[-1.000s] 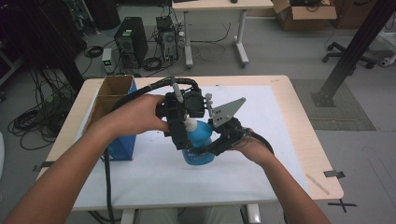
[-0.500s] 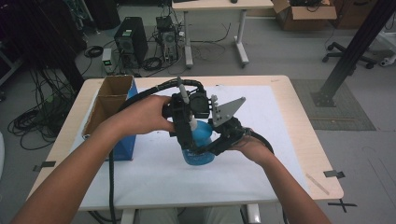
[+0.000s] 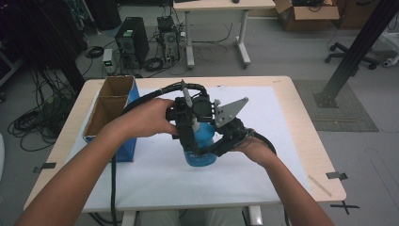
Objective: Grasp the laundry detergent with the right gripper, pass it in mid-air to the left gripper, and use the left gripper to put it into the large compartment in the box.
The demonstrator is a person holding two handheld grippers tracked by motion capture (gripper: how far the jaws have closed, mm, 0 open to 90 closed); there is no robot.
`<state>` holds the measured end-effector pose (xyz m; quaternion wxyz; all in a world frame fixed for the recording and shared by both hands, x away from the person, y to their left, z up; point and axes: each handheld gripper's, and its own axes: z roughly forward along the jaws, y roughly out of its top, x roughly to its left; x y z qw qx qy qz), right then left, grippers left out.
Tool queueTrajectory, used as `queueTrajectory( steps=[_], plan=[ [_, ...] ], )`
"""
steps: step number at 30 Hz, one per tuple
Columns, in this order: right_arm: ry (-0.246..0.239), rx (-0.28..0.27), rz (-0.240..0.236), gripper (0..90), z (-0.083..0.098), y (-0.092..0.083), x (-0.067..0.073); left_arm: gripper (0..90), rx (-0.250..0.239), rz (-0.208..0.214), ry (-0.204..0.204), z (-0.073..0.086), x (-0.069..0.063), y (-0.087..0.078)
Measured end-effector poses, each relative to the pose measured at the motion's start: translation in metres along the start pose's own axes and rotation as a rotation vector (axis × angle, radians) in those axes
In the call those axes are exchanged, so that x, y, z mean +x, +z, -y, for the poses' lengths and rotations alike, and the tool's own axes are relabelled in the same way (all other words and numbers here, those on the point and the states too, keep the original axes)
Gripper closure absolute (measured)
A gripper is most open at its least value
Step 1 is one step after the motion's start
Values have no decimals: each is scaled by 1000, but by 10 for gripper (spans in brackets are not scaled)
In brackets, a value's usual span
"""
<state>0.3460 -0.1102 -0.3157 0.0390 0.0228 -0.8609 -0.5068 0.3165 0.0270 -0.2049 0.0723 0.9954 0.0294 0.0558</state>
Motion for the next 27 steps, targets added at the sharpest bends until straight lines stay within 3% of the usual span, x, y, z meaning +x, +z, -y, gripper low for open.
queueTrajectory(
  steps=[27],
  plan=[
    [1,5,4,436,0,0,0,336,1,11,-4,0,2,4]
  ],
)
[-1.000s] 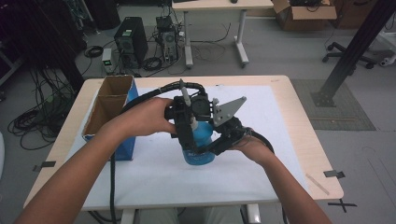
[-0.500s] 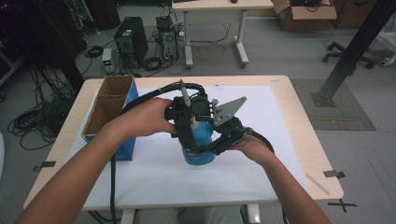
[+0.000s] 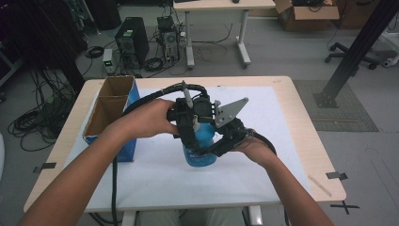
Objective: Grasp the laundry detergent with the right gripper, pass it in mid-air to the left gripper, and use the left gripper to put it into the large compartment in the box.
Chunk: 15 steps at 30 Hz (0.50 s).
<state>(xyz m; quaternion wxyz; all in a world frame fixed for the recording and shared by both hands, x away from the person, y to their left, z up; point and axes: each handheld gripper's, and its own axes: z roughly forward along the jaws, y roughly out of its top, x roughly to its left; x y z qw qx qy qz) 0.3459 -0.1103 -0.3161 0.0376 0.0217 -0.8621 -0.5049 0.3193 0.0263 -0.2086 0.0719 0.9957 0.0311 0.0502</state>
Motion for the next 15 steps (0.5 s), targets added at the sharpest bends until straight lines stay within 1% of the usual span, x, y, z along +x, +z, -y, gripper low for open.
queueTrajectory(
  steps=[4,11,13,15],
  plan=[
    [-3,3,-1,436,1,1,0,368,-1,1,0,1,1,1],
    [-2,2,-2,436,1,2,-1,376,-8,-8,0,2,1,1],
    [-4,0,-3,437,1,2,-1,378,-6,-13,10,1,0,0],
    [-6,1,-3,437,1,2,0,379,-4,-14,11,1,0,1]
  ],
)
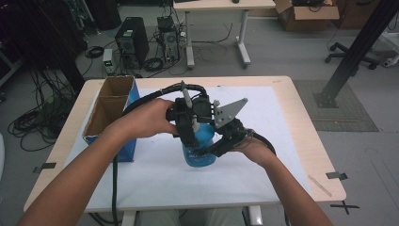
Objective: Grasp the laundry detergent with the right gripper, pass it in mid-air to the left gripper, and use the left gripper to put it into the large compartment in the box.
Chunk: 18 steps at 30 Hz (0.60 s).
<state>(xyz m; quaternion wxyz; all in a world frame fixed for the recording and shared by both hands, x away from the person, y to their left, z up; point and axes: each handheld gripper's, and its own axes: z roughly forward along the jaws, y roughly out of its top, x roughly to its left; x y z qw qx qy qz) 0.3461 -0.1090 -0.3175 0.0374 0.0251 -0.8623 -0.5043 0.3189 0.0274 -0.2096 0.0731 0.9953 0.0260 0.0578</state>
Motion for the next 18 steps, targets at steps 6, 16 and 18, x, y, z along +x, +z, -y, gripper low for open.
queueTrajectory(
  steps=[6,16,18],
  plan=[
    [0,2,-4,425,0,0,1,380,1,6,-3,-2,0,-2],
    [61,112,113,133,9,-23,5,380,43,-30,-55,5,7,-11],
    [66,158,138,118,12,-30,7,380,45,-41,-79,9,10,-13]
  ],
)
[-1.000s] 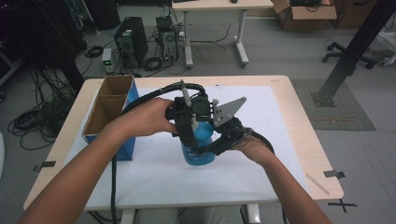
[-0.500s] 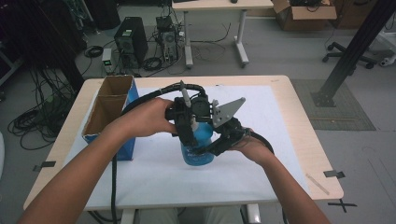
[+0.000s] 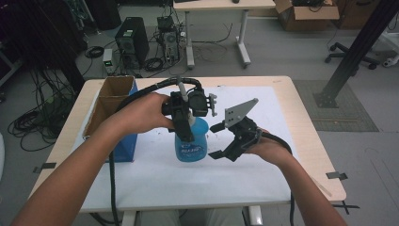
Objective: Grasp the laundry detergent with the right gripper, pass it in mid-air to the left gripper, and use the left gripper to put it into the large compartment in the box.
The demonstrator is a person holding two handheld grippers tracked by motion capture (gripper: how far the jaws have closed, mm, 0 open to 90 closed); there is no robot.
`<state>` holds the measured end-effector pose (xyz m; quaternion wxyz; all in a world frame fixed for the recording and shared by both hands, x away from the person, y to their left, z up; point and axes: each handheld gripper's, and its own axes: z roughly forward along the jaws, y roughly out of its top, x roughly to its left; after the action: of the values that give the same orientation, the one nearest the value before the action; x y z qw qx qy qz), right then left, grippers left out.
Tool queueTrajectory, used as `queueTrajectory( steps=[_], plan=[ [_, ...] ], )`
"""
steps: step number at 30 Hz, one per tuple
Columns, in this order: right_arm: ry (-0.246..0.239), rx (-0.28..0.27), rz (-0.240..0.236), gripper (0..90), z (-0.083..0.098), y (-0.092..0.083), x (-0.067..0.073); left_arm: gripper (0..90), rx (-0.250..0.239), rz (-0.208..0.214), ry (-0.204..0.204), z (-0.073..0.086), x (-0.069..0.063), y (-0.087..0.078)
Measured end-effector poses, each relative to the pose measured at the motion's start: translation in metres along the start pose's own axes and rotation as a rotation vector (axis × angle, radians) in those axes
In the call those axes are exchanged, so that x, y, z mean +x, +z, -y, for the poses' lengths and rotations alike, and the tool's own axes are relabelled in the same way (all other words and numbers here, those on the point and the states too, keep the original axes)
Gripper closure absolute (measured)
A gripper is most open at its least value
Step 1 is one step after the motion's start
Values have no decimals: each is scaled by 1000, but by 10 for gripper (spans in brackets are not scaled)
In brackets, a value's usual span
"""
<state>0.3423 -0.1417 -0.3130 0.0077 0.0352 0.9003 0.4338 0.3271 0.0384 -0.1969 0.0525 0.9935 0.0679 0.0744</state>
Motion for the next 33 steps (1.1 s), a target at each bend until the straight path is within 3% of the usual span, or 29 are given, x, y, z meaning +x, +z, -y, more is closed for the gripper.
queueTrajectory(
  steps=[10,17,33],
  plan=[
    [13,148,120,85,11,-39,-2,379,19,-53,-136,9,15,-13],
    [42,180,164,62,20,-58,-4,379,8,-94,-244,16,24,-26],
    [91,216,227,37,33,-99,-10,380,17,-150,-438,34,48,-51]
  ],
)
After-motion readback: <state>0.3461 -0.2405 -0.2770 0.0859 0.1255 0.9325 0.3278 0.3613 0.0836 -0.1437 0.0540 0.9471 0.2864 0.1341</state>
